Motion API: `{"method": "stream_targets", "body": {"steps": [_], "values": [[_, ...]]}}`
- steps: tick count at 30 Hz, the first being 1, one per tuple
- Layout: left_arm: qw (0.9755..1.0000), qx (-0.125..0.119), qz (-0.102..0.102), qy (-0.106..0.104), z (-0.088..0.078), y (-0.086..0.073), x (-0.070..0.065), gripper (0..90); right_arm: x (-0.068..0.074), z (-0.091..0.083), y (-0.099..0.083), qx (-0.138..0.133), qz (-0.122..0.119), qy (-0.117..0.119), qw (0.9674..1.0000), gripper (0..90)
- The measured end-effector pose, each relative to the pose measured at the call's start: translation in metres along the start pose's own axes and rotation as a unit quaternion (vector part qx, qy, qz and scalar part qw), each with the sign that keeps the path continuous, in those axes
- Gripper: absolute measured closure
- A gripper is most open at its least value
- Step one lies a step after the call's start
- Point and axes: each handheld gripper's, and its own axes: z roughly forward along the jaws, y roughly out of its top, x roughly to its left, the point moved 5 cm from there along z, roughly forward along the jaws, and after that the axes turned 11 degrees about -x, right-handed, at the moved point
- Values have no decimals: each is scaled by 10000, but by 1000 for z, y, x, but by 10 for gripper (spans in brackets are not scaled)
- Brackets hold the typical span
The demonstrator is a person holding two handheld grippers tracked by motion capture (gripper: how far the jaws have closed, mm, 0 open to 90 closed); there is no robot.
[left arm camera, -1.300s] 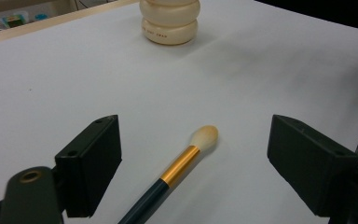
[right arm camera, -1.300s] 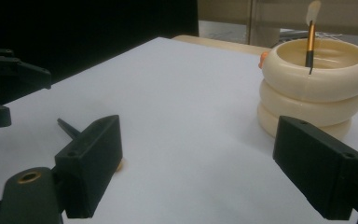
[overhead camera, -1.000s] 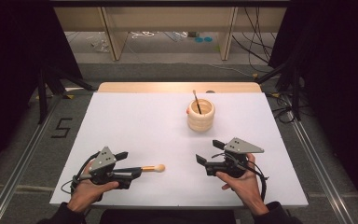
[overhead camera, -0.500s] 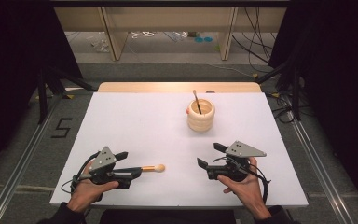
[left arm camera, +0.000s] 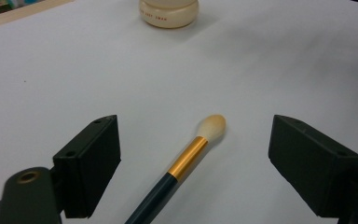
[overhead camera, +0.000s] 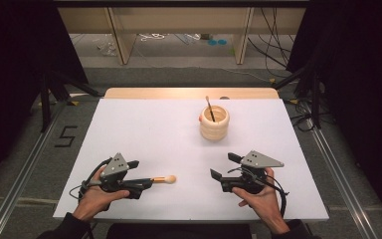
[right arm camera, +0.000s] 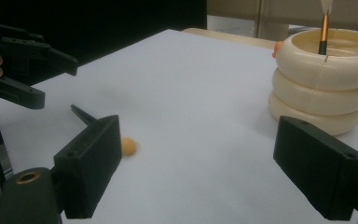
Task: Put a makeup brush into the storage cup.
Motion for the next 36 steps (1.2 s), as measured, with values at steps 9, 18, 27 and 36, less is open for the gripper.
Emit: {"method": "stream_targets", "body": {"steps": [9, 18, 27, 36], "values": [[9963, 720, 441, -187, 11, -6, 4, 182, 3, 2, -2, 77, -54, 49, 9999, 161], [9852, 1518, 701, -384, 25, -11, 9, 215, 3, 2, -4, 104, -125, 23, 9999, 162], [9692, 2156, 1063, -539, 32, -16, 16, 273, 5, 3, -5, 125, -101, 83, 9998, 164], [9609, 2462, 1129, -581, 30, -17, 24, 348, 6, 5, -6, 107, -121, 124, 9998, 165]]}}
